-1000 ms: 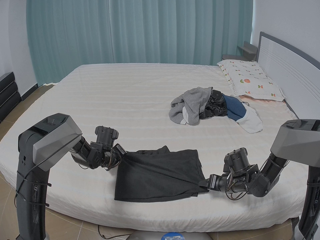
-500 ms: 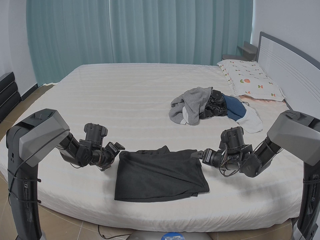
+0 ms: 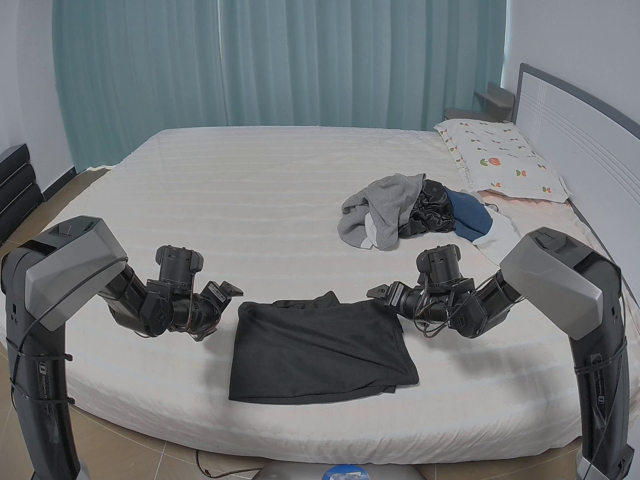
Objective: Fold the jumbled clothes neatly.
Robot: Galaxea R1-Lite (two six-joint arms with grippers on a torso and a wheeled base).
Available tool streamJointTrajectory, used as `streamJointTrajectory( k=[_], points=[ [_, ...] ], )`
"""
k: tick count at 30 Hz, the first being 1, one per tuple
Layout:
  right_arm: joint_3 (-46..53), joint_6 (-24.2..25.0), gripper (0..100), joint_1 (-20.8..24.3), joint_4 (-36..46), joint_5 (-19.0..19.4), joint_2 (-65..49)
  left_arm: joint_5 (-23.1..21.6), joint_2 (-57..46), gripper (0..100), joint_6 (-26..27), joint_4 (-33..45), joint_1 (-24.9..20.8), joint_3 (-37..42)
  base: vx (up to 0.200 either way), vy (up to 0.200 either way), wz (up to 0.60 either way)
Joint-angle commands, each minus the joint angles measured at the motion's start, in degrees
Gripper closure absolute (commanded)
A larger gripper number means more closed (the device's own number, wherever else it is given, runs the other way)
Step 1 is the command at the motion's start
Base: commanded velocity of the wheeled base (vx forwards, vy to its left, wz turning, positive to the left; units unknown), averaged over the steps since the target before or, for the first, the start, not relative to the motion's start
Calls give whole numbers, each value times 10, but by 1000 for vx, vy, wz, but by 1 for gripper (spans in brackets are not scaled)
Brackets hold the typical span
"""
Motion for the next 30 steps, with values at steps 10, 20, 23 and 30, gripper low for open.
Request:
streamJointTrajectory(
  k=[10, 20, 23, 30],
  points=[
    [-35, 4, 100, -8, -1, -13, 19, 0, -2, 0, 1, 0, 0, 1, 0, 0, 0],
    [-36, 4, 100, -21, -1, -13, 18, 1, -1, 0, 1, 0, -1, 1, 0, 0, 0],
    [-40, 4, 100, -25, 0, -13, 20, 1, -1, 0, 1, 0, -1, 1, 0, 0, 0],
    [-56, 4, 100, -31, 10, -13, 24, 1, -1, 0, 1, 0, -1, 1, 0, 0, 0]
  ],
)
